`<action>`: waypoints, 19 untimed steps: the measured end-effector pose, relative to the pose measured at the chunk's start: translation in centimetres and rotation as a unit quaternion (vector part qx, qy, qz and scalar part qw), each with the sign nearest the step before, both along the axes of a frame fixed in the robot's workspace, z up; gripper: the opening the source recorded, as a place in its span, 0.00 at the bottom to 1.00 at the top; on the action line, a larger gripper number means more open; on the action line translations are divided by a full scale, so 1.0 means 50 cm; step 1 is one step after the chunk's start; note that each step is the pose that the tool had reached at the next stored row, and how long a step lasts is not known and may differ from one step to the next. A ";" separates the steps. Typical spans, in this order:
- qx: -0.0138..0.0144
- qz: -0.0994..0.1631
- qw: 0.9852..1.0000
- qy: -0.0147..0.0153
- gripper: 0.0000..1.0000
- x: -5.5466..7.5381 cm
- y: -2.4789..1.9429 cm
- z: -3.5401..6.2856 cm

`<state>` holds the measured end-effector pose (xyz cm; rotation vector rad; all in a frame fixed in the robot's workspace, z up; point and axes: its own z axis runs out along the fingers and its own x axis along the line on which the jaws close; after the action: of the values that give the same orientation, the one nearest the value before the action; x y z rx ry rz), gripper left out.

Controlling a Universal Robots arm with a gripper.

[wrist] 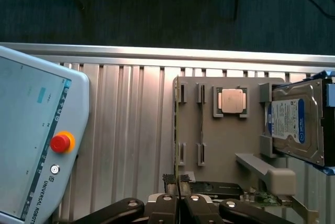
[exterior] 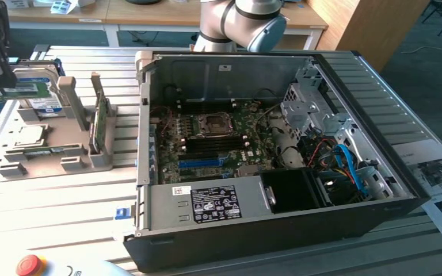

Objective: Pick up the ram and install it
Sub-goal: 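Pick up the ram and move it above insertion slot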

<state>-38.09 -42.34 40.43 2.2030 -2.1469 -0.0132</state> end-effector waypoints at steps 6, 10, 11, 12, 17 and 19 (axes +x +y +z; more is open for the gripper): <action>0.000 0.000 1.000 0.000 0.12 0.018 -0.0017 0.000; 0.000 0.000 1.000 0.000 0.12 0.031 -0.0029 0.000; 0.000 0.000 1.000 0.000 0.12 0.034 -0.0032 0.000; 0.000 0.000 1.000 0.000 0.12 0.037 -0.0035 0.000; 0.000 0.000 1.000 0.000 0.12 0.055 -0.0052 0.000; 0.000 0.000 1.000 0.000 0.12 0.062 -0.0059 0.000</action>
<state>-34.98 -42.64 40.43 2.2027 -2.1465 -0.0139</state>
